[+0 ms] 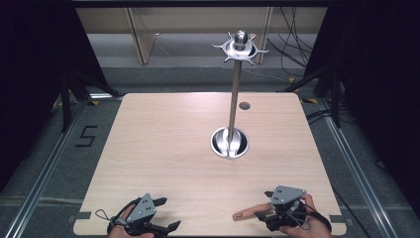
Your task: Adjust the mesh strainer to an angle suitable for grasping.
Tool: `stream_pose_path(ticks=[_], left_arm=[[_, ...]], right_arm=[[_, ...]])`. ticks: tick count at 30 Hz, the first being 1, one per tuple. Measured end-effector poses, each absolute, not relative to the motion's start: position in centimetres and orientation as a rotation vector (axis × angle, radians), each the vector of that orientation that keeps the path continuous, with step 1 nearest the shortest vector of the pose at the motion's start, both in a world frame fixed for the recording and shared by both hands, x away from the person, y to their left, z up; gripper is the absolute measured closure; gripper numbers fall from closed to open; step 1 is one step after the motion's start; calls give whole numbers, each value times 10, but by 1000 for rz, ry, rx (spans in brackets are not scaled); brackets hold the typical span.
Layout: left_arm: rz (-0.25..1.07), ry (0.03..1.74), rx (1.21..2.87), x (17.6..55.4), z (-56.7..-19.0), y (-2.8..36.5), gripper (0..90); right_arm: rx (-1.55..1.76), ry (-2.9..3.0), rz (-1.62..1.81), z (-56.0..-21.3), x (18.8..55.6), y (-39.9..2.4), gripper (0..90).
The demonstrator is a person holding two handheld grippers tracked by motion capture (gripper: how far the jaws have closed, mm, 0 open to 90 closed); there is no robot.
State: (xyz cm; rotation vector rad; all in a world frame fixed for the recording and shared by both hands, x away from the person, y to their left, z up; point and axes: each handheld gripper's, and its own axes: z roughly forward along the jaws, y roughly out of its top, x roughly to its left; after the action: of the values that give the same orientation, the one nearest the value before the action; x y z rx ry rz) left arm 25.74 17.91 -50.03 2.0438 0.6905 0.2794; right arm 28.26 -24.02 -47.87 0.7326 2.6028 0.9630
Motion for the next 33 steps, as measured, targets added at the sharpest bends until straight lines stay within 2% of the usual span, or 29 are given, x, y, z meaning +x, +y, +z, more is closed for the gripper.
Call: stream_pose_path(ticks=[7, 9, 12, 18, 33], left_arm=[[263, 717, 2039, 257, -501, 179, 147], [266, 720, 2029, 257, -501, 178, 147], [257, 722, 2025, 256, -501, 178, 147], [256, 722, 2035, 257, -501, 179, 147], [271, 718, 2048, 257, -501, 180, 147]], right_arm=[[650, 2727, 861, -484, 290, -233, 296], [615, 2760, 826, -486, 296, -230, 341], [683, 2779, 771, -485, 294, -228, 362], [553, 2809, 714, -485, 301, -223, 428], [514, 2893, 594, -486, 311, -219, 480]])
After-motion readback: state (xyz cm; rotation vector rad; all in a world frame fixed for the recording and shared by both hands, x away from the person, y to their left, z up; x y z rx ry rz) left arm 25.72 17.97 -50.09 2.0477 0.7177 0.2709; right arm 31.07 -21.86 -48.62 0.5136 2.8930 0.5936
